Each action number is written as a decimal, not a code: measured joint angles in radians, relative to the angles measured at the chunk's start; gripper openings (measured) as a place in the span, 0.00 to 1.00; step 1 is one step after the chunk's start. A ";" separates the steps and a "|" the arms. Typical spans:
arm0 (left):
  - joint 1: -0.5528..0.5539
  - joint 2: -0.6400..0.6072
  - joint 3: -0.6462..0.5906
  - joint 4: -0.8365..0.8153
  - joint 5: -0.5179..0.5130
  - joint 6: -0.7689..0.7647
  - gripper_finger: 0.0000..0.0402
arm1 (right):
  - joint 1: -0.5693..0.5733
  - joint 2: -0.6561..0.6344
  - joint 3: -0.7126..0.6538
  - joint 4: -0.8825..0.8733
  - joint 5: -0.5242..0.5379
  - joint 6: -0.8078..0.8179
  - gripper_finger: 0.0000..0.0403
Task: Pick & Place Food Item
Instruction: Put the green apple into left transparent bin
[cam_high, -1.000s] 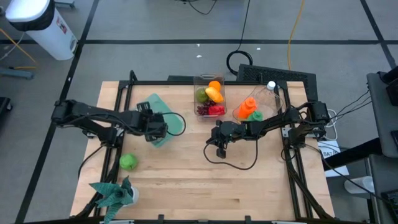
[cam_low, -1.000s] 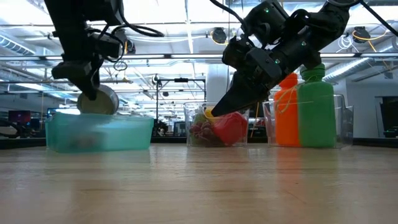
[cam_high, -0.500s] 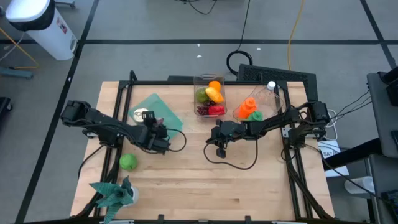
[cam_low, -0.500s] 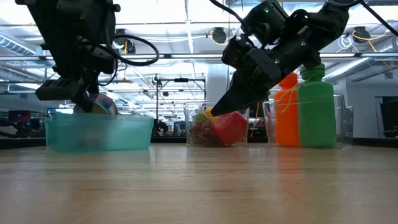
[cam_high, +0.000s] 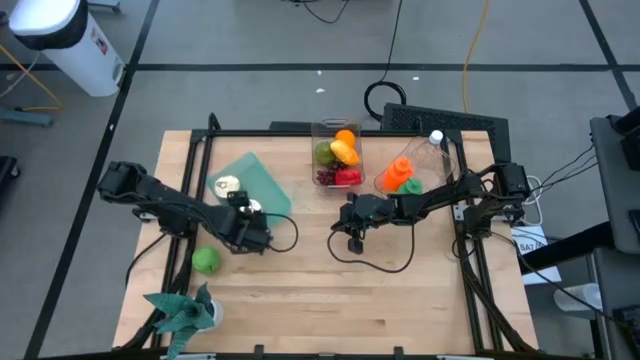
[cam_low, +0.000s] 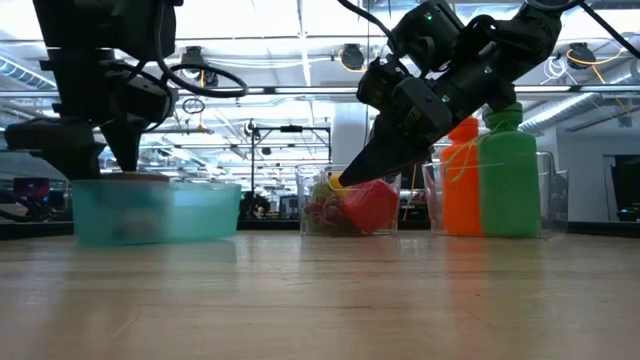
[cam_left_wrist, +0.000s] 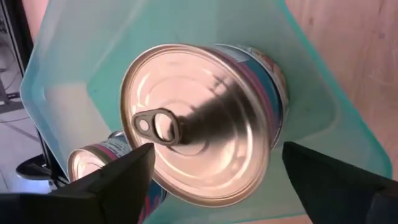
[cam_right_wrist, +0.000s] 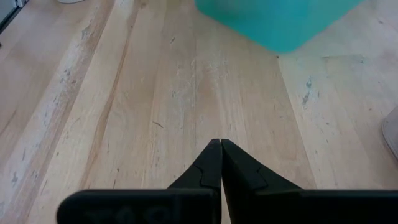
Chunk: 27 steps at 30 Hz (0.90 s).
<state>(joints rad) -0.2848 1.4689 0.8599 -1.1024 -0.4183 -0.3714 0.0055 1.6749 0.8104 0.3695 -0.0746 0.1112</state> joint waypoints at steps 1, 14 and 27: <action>0.000 0.000 0.004 -0.005 0.004 0.001 0.91 | 0.000 0.000 0.000 0.000 0.000 0.000 0.00; -0.001 0.002 0.289 -0.289 0.087 0.058 0.86 | 0.000 0.000 0.000 -0.001 0.000 0.000 0.00; -0.112 -0.263 0.323 -0.201 -0.078 0.032 0.44 | 0.003 0.000 0.000 -0.001 -0.004 -0.003 0.00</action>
<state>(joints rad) -0.3968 1.2056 1.1827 -1.3038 -0.4963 -0.3394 0.0086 1.6749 0.8104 0.3687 -0.0784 0.1078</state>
